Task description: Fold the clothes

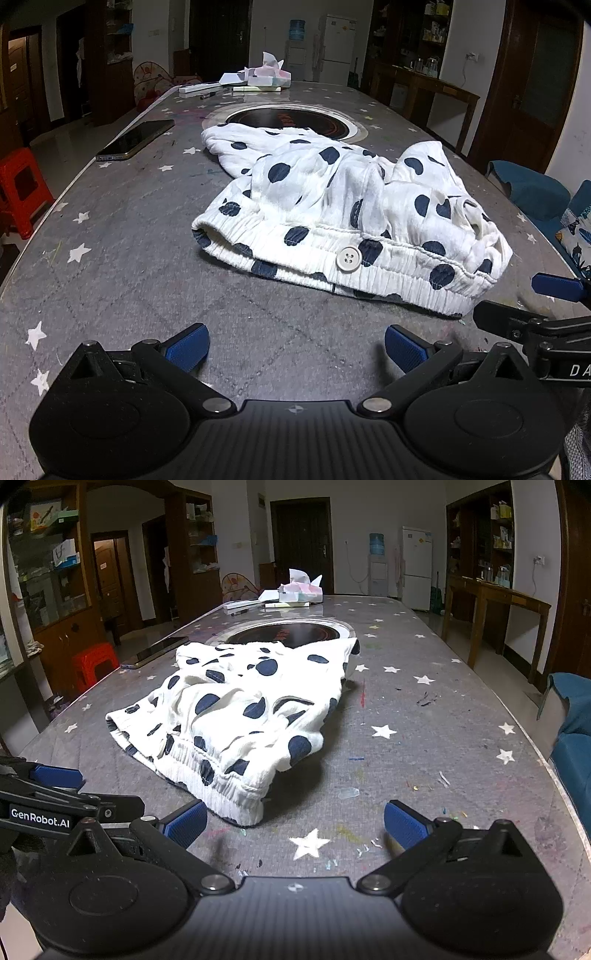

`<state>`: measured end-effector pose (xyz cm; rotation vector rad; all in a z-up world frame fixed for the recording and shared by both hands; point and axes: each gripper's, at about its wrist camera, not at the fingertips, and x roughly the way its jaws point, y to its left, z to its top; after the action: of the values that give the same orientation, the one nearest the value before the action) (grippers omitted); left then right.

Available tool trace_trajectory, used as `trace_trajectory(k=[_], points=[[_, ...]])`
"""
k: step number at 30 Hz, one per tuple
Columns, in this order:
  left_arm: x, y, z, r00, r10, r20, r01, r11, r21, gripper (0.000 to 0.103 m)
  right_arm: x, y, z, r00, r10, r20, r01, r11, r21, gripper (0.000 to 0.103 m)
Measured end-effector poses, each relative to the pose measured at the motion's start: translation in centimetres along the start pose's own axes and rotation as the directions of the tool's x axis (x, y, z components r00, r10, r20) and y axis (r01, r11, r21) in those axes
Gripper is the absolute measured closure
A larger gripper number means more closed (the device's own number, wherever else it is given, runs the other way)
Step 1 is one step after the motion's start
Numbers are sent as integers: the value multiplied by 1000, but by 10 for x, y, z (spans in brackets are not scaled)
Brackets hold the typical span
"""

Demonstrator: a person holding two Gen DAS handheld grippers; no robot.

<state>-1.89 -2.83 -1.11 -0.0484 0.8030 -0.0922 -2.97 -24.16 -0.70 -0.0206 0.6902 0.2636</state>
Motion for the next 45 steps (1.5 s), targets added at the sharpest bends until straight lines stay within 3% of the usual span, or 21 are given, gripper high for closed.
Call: trace_trajectory(k=[21,33,38,45], points=[[6,0,20,1000,0,13,-1,1000,24,0,3,-2,15,1000,3,19,-3,1000,1,0],[5,23,57,995,38,90,-40,999,29,0,5,-10,33,998,28,50,-30,999,34,1],[19,38,79,992,57,111,-60,998,24,0,13,-17,37,997,69,34,-71,994,81,11],[57,57,90,999,24,26,-24,1000,7,11,25,-28,37,989,147,-2,-145,977,158,24]])
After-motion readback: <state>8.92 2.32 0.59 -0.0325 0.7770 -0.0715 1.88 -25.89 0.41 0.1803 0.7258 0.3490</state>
